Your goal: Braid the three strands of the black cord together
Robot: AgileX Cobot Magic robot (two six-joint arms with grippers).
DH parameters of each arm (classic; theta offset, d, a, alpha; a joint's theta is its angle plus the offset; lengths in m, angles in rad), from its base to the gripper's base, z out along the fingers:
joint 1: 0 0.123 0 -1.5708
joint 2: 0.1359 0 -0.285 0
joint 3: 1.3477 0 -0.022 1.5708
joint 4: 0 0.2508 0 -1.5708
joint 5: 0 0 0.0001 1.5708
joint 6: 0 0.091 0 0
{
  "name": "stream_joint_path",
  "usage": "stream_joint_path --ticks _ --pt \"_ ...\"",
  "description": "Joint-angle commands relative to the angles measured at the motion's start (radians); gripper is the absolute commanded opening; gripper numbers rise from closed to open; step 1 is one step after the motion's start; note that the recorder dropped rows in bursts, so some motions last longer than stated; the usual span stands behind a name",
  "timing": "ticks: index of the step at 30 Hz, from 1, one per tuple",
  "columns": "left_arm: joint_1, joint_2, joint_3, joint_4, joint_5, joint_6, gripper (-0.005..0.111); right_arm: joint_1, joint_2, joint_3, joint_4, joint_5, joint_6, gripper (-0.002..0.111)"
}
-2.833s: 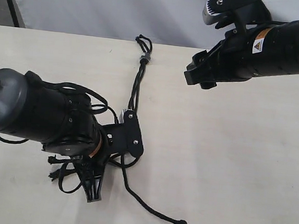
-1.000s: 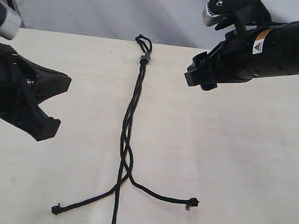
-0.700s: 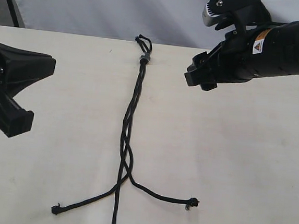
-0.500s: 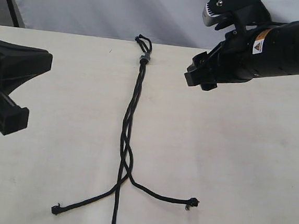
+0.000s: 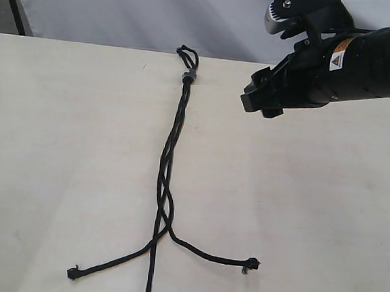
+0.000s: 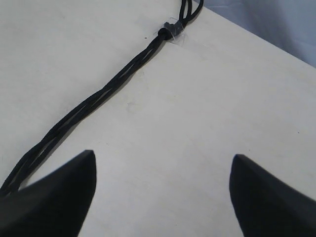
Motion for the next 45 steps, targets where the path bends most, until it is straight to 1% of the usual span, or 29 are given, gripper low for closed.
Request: stream_joint_path --ticks 1,4,8,13,16,18,21,26,30,39,43,45 --pt "0.152 -0.103 0.022 0.002 0.092 -0.008 0.000 -0.005 -0.007 0.005 -0.009 -0.002 0.004 0.071" --pt "0.216 -0.125 0.022 0.002 0.081 0.000 0.000 -0.005 -0.007 0.005 -0.009 -0.002 0.004 0.071" --pt "0.255 -0.125 0.022 0.004 0.079 0.000 0.000 -0.005 -0.007 0.005 -0.009 -0.002 0.004 0.071" --pt "0.308 -0.144 0.022 0.004 0.143 -0.048 0.000 -0.005 -0.007 0.005 -0.009 -0.002 0.004 0.071" --pt "0.351 -0.203 0.022 0.004 0.218 -0.114 0.000 -0.005 -0.007 0.005 -0.009 -0.002 0.004 0.071" --pt "0.371 -0.256 0.022 0.004 0.297 -0.137 0.000 -0.005 -0.007 0.005 -0.009 -0.002 0.004 0.071" --pt "0.373 -0.275 0.022 0.002 0.401 -0.138 0.000 -0.005 -0.007 0.005 -0.009 -0.002 0.004 0.071" --pt "0.373 -0.275 0.022 -0.026 0.506 -0.125 0.000 -0.005 -0.007 0.005 -0.009 -0.002 0.009 0.071" --pt "0.373 -0.275 0.022 -0.096 0.522 -0.048 0.000 -0.005 -0.007 0.005 -0.009 -0.002 0.009 0.071" --pt "0.373 -0.275 0.022 -0.096 0.533 -0.034 0.000 -0.005 -0.007 0.005 -0.009 -0.002 0.009 0.071" --pt "0.373 -0.275 0.022 -0.096 0.613 -0.034 0.000 -0.005 -0.007 0.005 -0.009 -0.002 0.009 0.071" --pt "0.373 -0.275 0.022 -0.096 0.623 -0.034 0.000 -0.005 -0.007 0.005 -0.009 -0.002 0.009 0.071"
